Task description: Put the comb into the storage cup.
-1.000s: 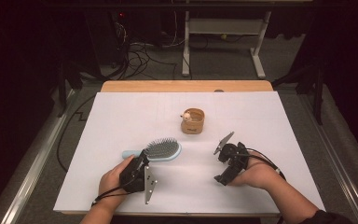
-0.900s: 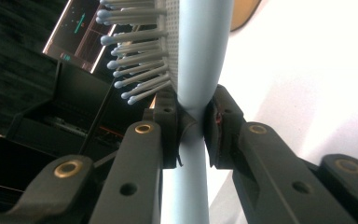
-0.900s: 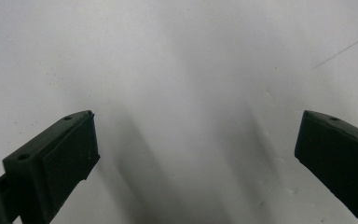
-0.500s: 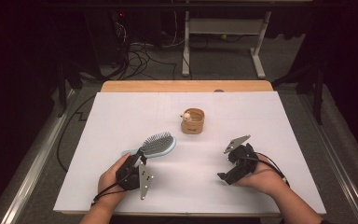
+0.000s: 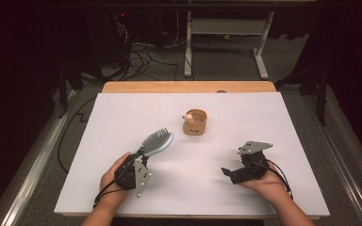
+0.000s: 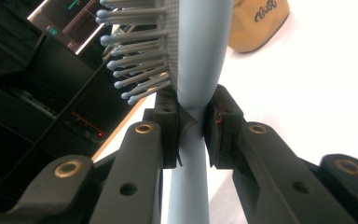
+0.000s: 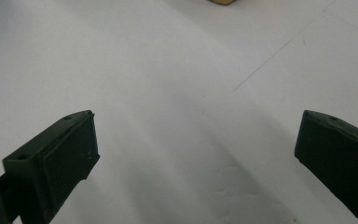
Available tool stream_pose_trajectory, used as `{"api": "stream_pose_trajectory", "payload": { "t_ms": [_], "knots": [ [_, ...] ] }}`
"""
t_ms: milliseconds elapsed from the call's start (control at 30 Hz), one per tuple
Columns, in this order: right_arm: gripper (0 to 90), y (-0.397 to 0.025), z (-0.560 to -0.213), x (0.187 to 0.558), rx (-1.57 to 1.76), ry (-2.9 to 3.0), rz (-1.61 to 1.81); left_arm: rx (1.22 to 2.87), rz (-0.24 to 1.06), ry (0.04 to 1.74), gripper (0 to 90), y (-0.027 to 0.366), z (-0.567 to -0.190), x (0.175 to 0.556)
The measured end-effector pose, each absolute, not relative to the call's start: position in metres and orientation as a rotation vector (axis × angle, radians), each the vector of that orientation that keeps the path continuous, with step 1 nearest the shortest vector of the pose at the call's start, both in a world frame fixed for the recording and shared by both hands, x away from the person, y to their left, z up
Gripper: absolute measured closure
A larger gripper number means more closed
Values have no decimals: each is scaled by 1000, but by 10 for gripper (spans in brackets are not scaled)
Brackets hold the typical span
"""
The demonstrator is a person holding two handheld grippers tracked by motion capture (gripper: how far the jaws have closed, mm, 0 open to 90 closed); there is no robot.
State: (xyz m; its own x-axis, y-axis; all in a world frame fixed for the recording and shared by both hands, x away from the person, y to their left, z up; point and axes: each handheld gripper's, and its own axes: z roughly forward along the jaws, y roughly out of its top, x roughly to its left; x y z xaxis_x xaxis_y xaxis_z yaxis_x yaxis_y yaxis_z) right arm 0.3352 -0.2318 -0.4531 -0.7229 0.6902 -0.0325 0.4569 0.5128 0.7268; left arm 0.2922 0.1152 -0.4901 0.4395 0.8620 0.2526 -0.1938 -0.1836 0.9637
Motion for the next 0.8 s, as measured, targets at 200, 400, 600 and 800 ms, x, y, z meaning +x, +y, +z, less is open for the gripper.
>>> {"api": "stream_pose_trajectory", "payload": {
  "t_ms": [200,400,600,800],
  "knots": [
    [0,-238,-460,330,1006,2349,1143,1405,1022,687,772,119,-485,294],
    [0,-243,-461,324,1036,2248,1256,1367,972,737,771,124,-481,296],
    [0,-246,-461,318,1026,2177,1326,1339,936,770,771,127,-478,297],
    [0,-247,-462,314,1018,2144,1352,1294,883,815,771,133,-473,300]
  ]
}}
